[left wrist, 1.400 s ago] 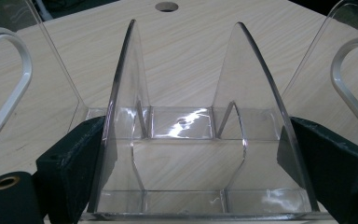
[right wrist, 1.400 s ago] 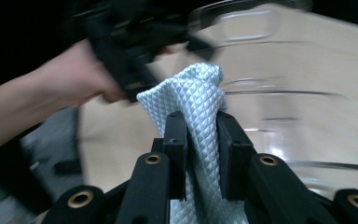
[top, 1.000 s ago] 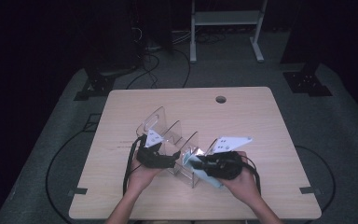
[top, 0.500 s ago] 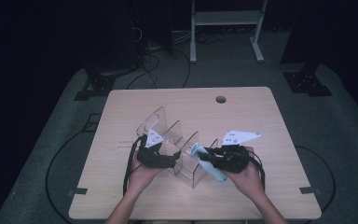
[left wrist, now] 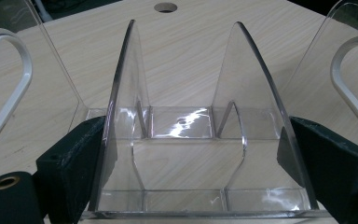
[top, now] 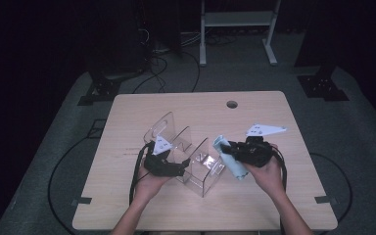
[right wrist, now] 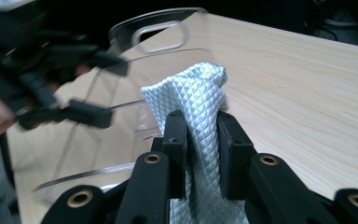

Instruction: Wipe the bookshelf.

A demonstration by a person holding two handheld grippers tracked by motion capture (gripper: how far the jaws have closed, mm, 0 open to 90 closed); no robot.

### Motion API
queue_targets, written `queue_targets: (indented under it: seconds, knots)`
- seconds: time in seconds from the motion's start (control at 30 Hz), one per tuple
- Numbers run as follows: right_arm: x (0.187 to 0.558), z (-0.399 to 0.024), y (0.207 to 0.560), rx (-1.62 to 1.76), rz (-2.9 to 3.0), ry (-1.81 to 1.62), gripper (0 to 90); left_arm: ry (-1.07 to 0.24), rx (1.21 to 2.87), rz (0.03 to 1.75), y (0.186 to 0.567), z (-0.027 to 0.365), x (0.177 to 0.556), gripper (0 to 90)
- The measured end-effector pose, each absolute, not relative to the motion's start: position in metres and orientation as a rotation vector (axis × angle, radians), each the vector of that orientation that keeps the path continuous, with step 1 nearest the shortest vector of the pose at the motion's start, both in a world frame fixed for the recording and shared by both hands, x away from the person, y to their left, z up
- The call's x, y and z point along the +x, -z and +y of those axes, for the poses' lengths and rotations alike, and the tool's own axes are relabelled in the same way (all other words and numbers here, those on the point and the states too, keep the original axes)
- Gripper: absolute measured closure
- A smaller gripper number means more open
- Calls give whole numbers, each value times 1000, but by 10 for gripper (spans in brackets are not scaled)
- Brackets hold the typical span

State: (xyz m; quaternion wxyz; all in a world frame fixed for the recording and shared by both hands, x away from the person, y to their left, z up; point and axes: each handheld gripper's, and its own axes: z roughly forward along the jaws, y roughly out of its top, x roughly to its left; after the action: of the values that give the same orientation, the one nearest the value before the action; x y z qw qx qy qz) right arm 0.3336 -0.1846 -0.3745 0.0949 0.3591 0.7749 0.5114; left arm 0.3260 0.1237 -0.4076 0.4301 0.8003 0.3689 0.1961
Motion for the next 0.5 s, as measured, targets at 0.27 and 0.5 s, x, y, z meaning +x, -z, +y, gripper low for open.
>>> queue_targets:
  seconds: [0.27,0.5]
  knots:
    - [347,-208,386,1197,2214,-1595,754,-486,1994,919,408,122,325,85]
    - [349,-217,396,1251,2191,-1540,759,-483,1994,918,408,121,325,86]
